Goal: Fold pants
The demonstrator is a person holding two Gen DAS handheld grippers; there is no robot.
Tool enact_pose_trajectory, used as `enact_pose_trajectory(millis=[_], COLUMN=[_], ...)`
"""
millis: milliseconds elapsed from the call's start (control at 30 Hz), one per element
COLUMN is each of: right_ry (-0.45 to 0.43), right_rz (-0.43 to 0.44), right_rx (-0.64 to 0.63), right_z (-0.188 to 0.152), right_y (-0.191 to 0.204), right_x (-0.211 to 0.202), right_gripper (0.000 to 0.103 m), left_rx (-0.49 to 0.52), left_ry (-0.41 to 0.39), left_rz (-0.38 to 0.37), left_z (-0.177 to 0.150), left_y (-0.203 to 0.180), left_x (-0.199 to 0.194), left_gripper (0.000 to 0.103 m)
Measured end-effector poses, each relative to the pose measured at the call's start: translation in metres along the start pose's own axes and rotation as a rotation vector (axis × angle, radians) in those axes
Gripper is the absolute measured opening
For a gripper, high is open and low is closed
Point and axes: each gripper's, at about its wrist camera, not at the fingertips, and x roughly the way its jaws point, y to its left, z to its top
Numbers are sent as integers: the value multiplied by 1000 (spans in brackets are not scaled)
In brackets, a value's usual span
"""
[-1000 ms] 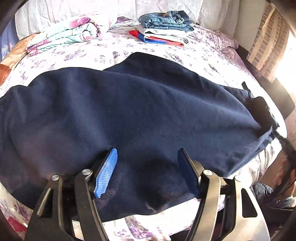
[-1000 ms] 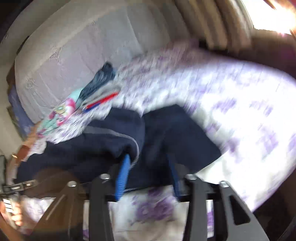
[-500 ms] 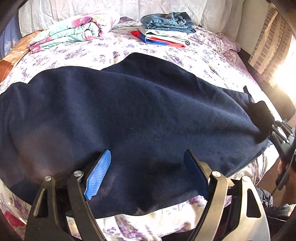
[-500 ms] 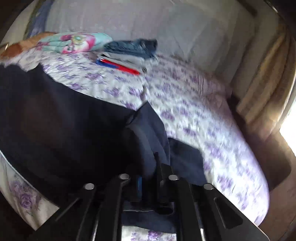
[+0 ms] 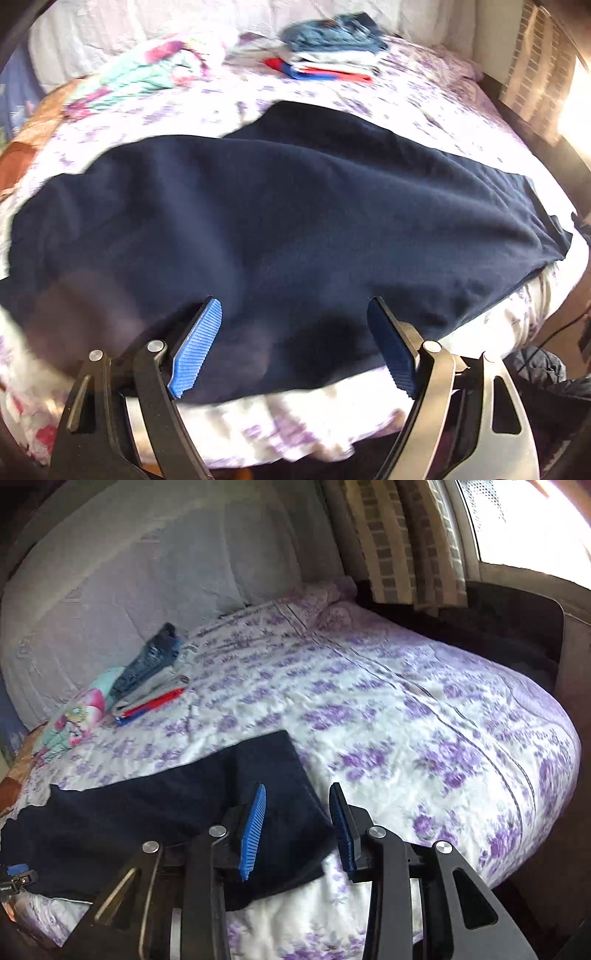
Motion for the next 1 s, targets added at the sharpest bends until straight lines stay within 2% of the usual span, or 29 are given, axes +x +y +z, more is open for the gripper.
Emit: enact_pose_trajectory(millis=[67, 133, 167, 200, 233, 267, 300, 367, 433, 467, 500, 533, 600, 633, 667, 700, 767, 833, 900, 967, 1000], right_ry=[18, 152, 235, 270, 255, 247, 261, 276, 272, 269, 251, 232, 182, 185, 213, 276, 363, 486, 634, 709, 751], right_rz=[117, 211, 170, 125, 108, 178, 211, 212, 175, 182, 233, 285, 407, 473, 551, 643, 750, 828, 885, 852, 838], right_rx=[-23, -37, -60, -74, -69, -20, 21, 18, -66, -106, -170, -230, -370, -409, -432, -456, -494, -521, -568, -638, -666], right_z=[3, -5, -13, -19, -19, -17, -15, -11, -5, 1, 13, 23, 46, 57, 67, 78, 87, 86, 73, 54, 44], right_y=[19, 32, 33, 28, 19, 5, -3, -1, 17, 31, 56, 77, 133, 158, 185, 220, 274, 332, 384, 414, 430], right_x=[3, 27, 45, 56, 61, 63, 64, 62, 51, 44, 37, 27, 17, 18, 25, 43, 75, 119, 159, 185, 201], right_gripper=[37, 32, 25, 0, 0, 0, 0, 0, 15, 38, 60, 68, 76, 80, 91, 91, 91, 84, 46, 39, 39], left_rx=[-6, 4, 22, 34, 49, 53, 57, 54, 36, 28, 26, 32, 68, 75, 83, 91, 97, 102, 109, 145, 157], left_ry=[27, 26, 16, 13, 8, 5, 3, 9, 7, -6, -37, -74, -141, -156, -165, -159, -142, -82, -50, -78, -81], left_rz=[47, 46, 59, 70, 81, 79, 73, 67, 68, 56, 12, -20, -12, -6, -4, -17, -16, 9, 25, 44, 50], left_z=[-7, -17, -20, -22, -25, -25, -26, -26, -22, -19, -18, -14, -5, -2, 3, 8, 14, 12, 6, -1, -2], left_y=[14, 25, 24, 22, 21, 22, 23, 26, 26, 26, 24, 20, 11, 7, 2, -2, -8, -9, -7, -11, -12], left_x=[1, 3, 1, 0, -1, -1, -1, -2, -8, -13, -23, -32, -41, -40, -35, -27, -5, 21, 36, 35, 36], left_gripper=[78, 78, 78, 78, 78, 78, 78, 78, 76, 76, 76, 77, 86, 92, 93, 93, 93, 93, 93, 93, 93])
